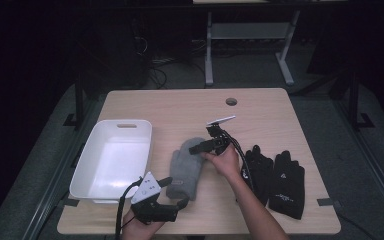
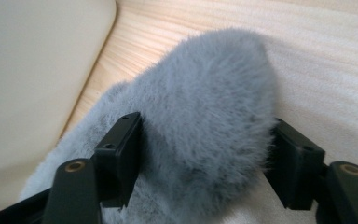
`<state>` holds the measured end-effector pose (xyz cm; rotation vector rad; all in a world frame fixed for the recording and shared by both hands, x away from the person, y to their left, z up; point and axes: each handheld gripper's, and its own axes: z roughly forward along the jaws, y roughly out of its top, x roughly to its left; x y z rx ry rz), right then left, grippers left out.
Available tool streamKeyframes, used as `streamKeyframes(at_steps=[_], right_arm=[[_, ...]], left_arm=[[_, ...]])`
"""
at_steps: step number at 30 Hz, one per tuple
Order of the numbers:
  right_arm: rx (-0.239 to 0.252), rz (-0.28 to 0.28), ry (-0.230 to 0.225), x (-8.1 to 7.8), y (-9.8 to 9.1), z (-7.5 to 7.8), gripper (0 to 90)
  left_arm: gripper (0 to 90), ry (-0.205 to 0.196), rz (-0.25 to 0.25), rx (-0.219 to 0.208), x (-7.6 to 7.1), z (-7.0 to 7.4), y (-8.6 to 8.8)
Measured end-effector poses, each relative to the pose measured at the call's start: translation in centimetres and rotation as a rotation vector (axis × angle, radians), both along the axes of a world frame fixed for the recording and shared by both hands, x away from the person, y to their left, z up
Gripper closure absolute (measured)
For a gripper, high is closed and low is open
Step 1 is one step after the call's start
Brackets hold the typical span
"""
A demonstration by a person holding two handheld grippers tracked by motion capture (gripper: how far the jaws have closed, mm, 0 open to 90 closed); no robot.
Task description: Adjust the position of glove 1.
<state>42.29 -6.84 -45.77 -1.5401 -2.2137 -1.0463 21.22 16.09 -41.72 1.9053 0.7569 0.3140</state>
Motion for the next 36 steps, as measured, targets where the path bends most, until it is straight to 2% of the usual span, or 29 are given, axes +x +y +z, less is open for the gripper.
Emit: streamKeyframes(at_steps=[6, 11, 15, 17, 19, 23, 26, 27, 30, 33, 36], right_arm=[[-0.017, 0.005, -0.022, -0.2, 0.6, -0.2, 42.2], [-0.011, 0.011, -0.035, -0.3, 0.6, 0.0, 61.5], [0.001, 0.015, -0.051, -0.5, 0.4, 0.4, 70.1], [0.010, 0.019, -0.056, -0.5, 0.2, 0.7, 71.8], [0.017, 0.026, -0.059, -0.7, 0.0, 1.0, 72.5], [0.020, 0.040, -0.072, -1.1, -1.3, 1.9, 73.2], [0.011, 0.046, -0.078, -1.7, -2.5, 2.4, 73.5], [0.005, 0.049, -0.077, -1.9, -2.9, 2.5, 73.5], [-0.006, 0.045, -0.082, -2.5, -4.2, 2.7, 73.6], [-0.012, 0.031, -0.089, -2.9, -5.7, 2.9, 73.5], [-0.026, 0.010, -0.098, -3.2, -7.0, 3.0, 73.5]], left_arm=[[17.9, 0.002, -0.001, 0.003, 0.0, 0.0, -0.1], [17.9, 0.006, -0.001, -0.001, 0.0, -0.1, -0.1], [18.0, 0.038, -0.004, -0.034, 0.2, 0.0, 0.1], [18.0, 0.066, -0.012, -0.065, 0.3, 0.2, 0.2], [18.0, 0.068, -0.018, -0.068, 0.4, 0.4, 0.2], [18.1, 0.077, -0.024, -0.060, 0.4, 0.6, -0.2], [18.1, 0.096, -0.031, -0.053, 0.7, 0.6, -0.6], [18.1, 0.113, -0.034, -0.058, 0.8, 0.6, -0.8], [18.1, 0.141, -0.040, -0.054, 1.1, 0.7, -1.2], [18.2, 0.144, -0.034, -0.029, 1.3, 0.8, -1.7], [21.0, 0.173, -0.024, -0.037, 2.0, 0.9, -2.0]])
